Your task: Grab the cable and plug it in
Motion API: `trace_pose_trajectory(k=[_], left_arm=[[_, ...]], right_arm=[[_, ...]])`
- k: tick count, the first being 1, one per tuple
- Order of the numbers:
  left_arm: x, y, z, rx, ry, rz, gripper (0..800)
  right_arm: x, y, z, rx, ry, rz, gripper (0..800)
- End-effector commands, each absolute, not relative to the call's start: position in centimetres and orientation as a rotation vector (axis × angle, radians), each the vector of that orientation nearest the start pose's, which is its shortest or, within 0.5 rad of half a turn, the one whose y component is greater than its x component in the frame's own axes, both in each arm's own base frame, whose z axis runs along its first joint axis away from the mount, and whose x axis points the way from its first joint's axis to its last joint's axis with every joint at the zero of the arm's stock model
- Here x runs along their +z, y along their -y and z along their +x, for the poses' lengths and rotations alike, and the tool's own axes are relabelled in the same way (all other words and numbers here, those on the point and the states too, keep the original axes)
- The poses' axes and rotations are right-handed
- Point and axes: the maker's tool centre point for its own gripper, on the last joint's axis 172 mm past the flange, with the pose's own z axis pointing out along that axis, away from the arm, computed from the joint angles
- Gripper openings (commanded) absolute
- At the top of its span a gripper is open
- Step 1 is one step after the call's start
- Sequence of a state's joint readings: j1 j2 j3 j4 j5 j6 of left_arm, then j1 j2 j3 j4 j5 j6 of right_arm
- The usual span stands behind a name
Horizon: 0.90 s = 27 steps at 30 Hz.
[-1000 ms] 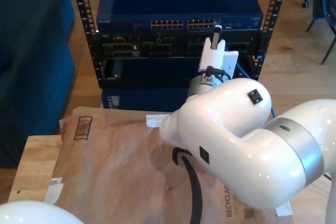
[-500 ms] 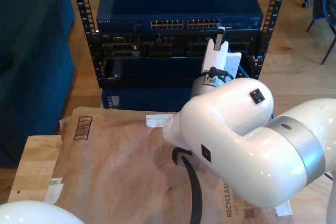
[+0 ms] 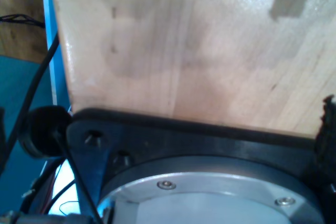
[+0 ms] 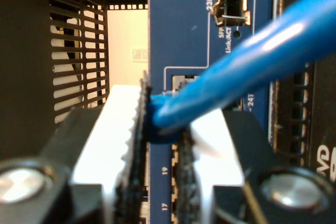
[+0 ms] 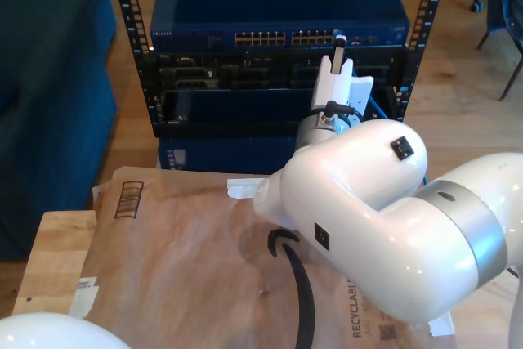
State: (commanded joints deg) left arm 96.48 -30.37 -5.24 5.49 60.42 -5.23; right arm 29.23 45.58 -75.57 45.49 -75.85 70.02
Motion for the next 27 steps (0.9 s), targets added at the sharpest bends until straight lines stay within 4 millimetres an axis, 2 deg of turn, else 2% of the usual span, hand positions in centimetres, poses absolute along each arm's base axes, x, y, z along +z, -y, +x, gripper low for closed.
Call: trace_pose_trajectory(k=[8, 17, 27], left_arm=[[3.0, -11.8, -3.2, -0.512, -2.14, 1.862, 800], [3.0, -11.8, -3.2, -0.512, -2.142, 1.861, 800], [3.0, -11.8, -3.2, -0.512, -2.14, 1.862, 800]], right_arm=[[27.3, -14.3, 66.0, -1.452, -1.283, -0.994, 0], [27.5, -13.2, 66.3, -1.465, -1.29, -0.984, 0], [27.1, -13.2, 66.3, -1.463, -1.292, -0.991, 0]])
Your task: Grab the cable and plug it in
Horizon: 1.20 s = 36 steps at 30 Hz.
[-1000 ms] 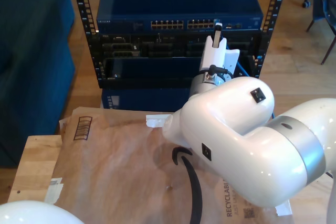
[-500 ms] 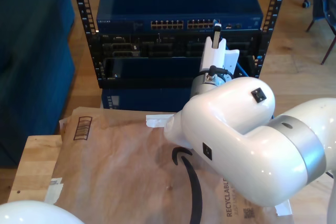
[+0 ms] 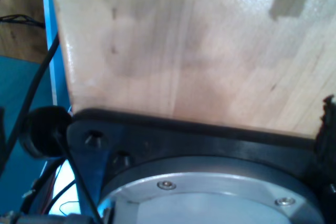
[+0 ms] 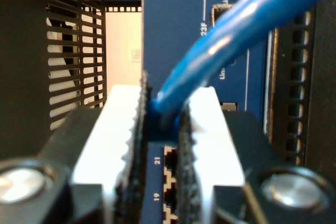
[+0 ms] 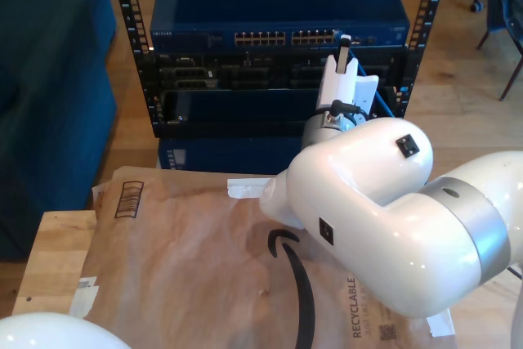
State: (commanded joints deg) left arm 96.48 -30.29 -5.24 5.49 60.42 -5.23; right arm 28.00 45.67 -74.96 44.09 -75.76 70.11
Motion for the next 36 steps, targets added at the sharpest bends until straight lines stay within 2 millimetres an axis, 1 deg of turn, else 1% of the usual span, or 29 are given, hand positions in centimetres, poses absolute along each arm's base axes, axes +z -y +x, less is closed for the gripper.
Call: trace_pose_trajectory(k=[4, 9, 18, 27, 34, 36], left_arm=[[3.0, -11.8, -3.2, -0.513, -2.139, 1.862, 800], [3.0, -11.8, -3.2, -0.513, -2.141, 1.86, 800], [3.0, -11.8, -3.2, -0.513, -2.139, 1.862, 800], [3.0, -11.8, -3.2, -0.512, -2.14, 1.862, 800], [3.1, -11.9, -3.2, -0.511, -2.143, 1.862, 800], [3.0, -11.8, -3.2, -0.513, -2.141, 1.86, 800]], right_arm=[[26.8, -12.7, 66.4, -1.468, -1.299, -0.988, 0], [27.0, -12.0, 66.7, -1.47, -1.308, -0.968, 0], [26.7, -12.2, 66.5, -1.467, -1.307, -0.979, 0], [27.5, -13.8, 66.5, -1.449, -1.288, -0.971, 0], [27.6, -13.8, 66.5, -1.448, -1.288, -0.969, 0], [27.3, -14.6, 66.3, -1.44, -1.281, -0.981, 0]])
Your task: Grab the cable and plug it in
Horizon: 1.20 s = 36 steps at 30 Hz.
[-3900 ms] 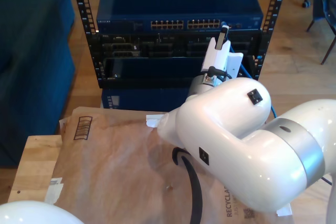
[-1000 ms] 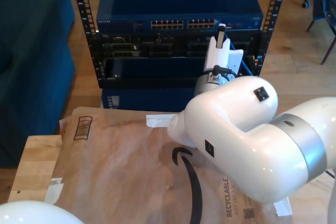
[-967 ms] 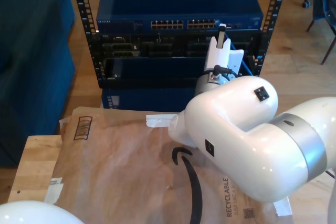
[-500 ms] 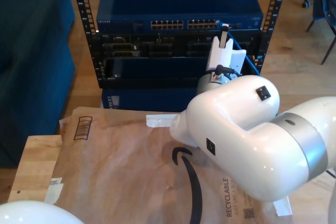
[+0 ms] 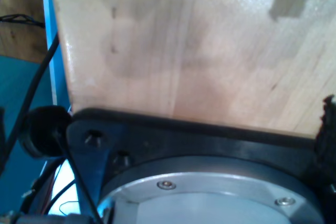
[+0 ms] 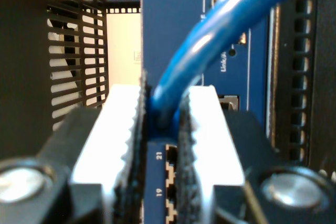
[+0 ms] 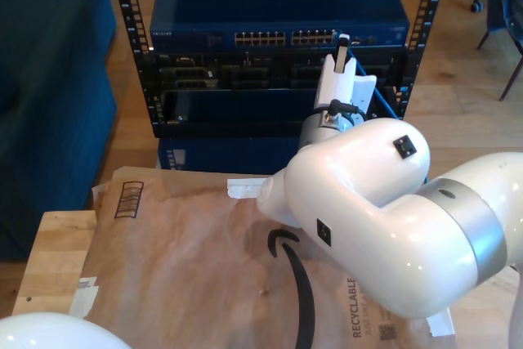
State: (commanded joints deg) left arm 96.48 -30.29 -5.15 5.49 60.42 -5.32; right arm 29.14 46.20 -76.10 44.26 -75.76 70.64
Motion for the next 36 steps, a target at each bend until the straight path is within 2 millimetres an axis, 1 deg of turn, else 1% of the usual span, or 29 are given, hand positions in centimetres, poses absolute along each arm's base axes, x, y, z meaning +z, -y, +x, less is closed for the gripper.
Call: trace_pose_trajectory(k=[3, 5, 9, 13, 15, 20, 25, 27, 34, 36], left_arm=[[3.0, -11.8, -3.2, -0.512, -2.14, 1.862, 800], [3.0, -11.8, -3.2, -0.513, -2.141, 1.86, 800], [3.0, -11.8, -3.2, -0.512, -2.142, 1.861, 800], [3.0, -11.8, -3.2, -0.512, -2.14, 1.862, 800], [3.1, -11.9, -3.2, -0.51, -2.141, 1.863, 800], [3.0, -11.8, -3.2, -0.512, -2.14, 1.862, 800], [3.0, -11.8, -3.2, -0.512, -2.142, 1.861, 800], [3.1, -11.9, -3.2, -0.51, -2.141, 1.863, 800], [3.0, -11.8, -3.2, -0.512, -2.14, 1.862, 800], [3.0, -11.8, -3.2, -0.512, -2.14, 1.862, 800]], right_arm=[[27.0, -15.7, 65.9, -1.428, -1.274, -0.996, 0], [27.0, -15.8, 65.9, -1.427, -1.273, -0.996, 0], [26.7, -15.6, 65.8, -1.432, -1.274, -0.999, 0], [26.5, -14.7, 65.6, -1.449, -1.284, -0.994, 0], [26.8, -14.6, 65.3, -1.463, -1.274, -0.983, 0], [27.6, -14.8, 64.8, -1.481, -1.254, -0.959, 0], [27.9, -14.6, 64.7, -1.488, -1.26, -0.947, 0], [27.7, -14.4, 64.7, -1.489, -1.269, -0.946, 0], [27.9, -14.4, 64.8, -1.491, -1.269, -0.937, 0], [27.6, -14.5, 65.0, -1.49, -1.27, -0.938, 0]])
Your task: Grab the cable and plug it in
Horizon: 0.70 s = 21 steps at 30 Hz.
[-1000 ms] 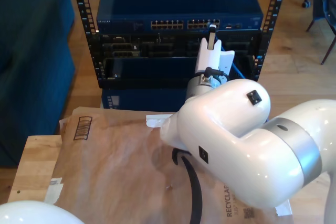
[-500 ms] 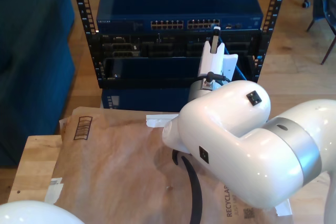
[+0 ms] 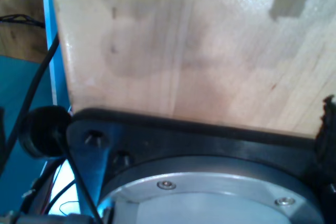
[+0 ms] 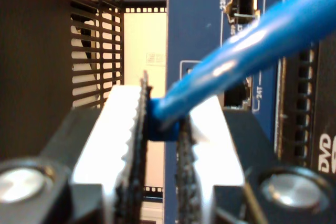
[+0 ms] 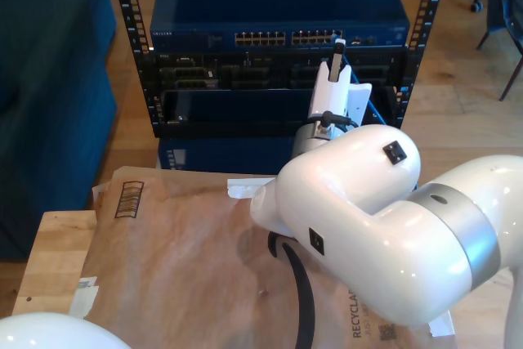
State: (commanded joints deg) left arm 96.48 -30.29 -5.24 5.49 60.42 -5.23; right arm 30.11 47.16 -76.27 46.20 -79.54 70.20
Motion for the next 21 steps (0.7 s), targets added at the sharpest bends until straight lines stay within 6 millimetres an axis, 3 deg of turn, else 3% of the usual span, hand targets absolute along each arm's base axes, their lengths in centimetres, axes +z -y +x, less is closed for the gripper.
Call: trace_pose_trajectory(k=[21], left_arm=[[3.0, -11.8, -3.2, -0.512, -2.14, 1.862, 800]], right_arm=[[27.3, -13.2, 66.0, -1.499, -1.284, -0.915, 0]])
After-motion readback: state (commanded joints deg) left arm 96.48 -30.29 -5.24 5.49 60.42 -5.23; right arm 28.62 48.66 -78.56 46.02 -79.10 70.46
